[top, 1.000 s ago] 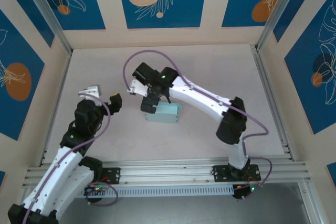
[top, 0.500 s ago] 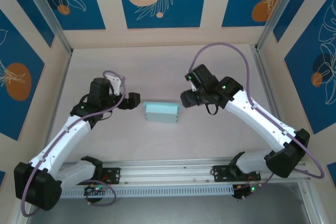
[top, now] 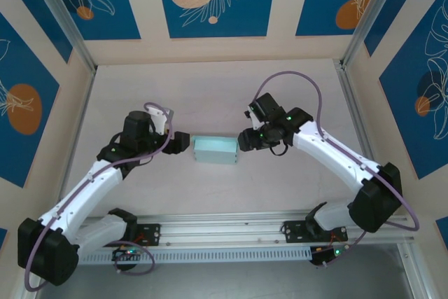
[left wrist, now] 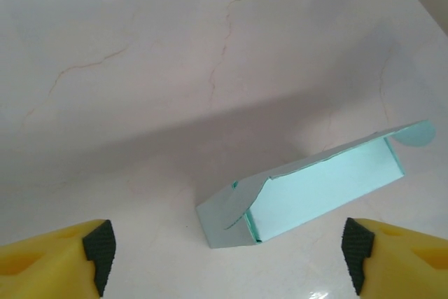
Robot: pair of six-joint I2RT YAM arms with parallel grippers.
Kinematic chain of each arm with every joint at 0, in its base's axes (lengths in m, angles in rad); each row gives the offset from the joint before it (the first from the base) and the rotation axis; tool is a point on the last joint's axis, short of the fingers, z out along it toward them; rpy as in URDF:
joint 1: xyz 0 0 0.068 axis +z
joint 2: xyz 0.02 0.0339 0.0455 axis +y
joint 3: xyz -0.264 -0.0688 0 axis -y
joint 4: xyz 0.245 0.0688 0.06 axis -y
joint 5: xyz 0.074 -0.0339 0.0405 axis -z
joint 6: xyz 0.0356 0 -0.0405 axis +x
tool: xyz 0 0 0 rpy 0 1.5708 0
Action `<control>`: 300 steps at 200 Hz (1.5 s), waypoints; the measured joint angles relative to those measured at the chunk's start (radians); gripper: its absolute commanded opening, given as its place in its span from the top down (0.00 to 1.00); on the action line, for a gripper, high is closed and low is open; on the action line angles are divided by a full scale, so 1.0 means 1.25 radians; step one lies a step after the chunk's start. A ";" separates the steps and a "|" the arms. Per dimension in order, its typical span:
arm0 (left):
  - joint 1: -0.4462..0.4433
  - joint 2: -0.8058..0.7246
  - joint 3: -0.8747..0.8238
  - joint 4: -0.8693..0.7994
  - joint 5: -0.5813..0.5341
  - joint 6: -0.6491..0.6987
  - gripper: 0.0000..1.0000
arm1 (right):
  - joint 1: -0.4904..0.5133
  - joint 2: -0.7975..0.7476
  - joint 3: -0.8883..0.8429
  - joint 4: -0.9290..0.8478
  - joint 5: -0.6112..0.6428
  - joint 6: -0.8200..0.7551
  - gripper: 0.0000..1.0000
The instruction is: Fold the paper box
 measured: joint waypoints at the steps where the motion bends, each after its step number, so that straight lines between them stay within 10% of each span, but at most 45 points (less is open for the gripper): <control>1: 0.000 0.002 0.000 0.001 0.001 0.002 0.22 | 0.000 0.002 0.001 0.000 0.000 0.000 0.46; 127: -0.040 0.203 0.057 0.018 0.013 0.171 0.61 | 0.004 0.088 0.048 0.020 -0.006 -0.020 0.60; 300: -0.073 0.211 0.040 0.095 -0.014 0.024 1.00 | 0.051 0.137 0.075 0.023 0.031 0.046 0.86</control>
